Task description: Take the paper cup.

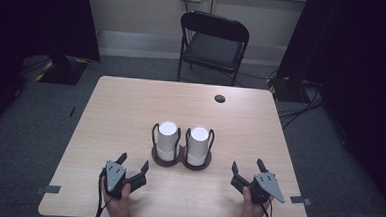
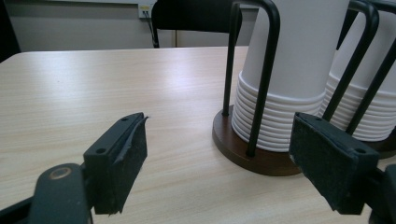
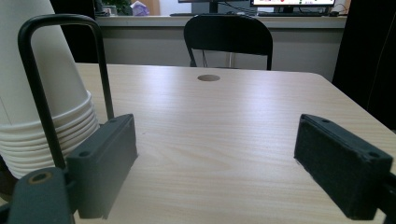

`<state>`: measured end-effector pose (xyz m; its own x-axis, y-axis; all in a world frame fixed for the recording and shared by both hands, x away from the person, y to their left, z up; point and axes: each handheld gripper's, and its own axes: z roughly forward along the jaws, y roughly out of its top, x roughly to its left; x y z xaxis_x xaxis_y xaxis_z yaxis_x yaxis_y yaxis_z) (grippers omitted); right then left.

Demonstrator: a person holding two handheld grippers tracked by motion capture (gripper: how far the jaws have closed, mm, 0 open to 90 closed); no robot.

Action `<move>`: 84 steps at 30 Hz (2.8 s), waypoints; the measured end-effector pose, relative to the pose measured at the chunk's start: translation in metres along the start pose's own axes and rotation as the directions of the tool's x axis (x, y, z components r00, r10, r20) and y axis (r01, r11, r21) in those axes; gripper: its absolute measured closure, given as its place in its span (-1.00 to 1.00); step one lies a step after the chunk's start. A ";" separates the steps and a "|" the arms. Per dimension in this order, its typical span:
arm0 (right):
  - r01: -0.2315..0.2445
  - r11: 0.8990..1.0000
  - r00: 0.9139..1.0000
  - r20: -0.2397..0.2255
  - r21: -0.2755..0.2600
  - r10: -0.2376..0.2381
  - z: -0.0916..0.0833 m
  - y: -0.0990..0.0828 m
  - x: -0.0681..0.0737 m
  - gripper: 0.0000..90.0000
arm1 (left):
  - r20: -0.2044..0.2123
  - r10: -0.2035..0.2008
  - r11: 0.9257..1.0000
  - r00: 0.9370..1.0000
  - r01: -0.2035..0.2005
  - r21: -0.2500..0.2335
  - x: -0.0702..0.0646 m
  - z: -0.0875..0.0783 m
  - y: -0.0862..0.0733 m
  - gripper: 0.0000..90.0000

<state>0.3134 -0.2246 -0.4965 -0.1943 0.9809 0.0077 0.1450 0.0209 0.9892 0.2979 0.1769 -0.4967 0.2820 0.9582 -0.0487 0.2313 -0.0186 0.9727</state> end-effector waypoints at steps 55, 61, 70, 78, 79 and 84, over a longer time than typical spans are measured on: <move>0.007 0.999 0.997 -0.076 0.053 -0.003 0.001 0.001 0.003 -0.71 | 0.288 0.026 0.998 0.957 -0.044 0.055 -0.052 0.014 0.051 -0.39; 0.010 0.998 0.997 -0.073 0.056 -0.005 0.001 0.001 0.003 -0.70 | 0.344 0.059 0.997 0.937 -0.072 0.024 -0.062 0.017 0.064 -0.39; 0.007 0.998 0.997 -0.078 0.058 -0.003 0.001 0.002 0.003 -0.70 | 0.406 0.087 0.995 0.910 -0.099 0.009 -0.076 0.028 0.081 -0.43; 0.007 0.998 0.997 -0.079 0.061 -0.002 0.002 0.002 0.003 -0.70 | 0.433 0.098 0.995 0.896 -0.100 -0.018 -0.086 0.042 0.100 -0.47; 0.007 0.998 0.997 -0.079 0.063 -0.002 0.002 0.002 0.003 -0.70 | 0.434 0.080 0.997 0.897 -0.082 -0.014 -0.087 0.045 0.101 -0.45; 0.004 0.998 0.997 -0.073 0.059 0.000 0.002 0.002 0.003 -0.70 | 0.434 0.075 0.997 0.898 -0.083 -0.001 -0.093 0.057 0.108 -0.48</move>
<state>0.3149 -0.2217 -0.4951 -0.2646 0.9642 0.0183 0.2011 0.0366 0.9789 0.3494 0.0692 -0.4003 0.6748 0.7347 -0.0692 0.2058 -0.0973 0.9737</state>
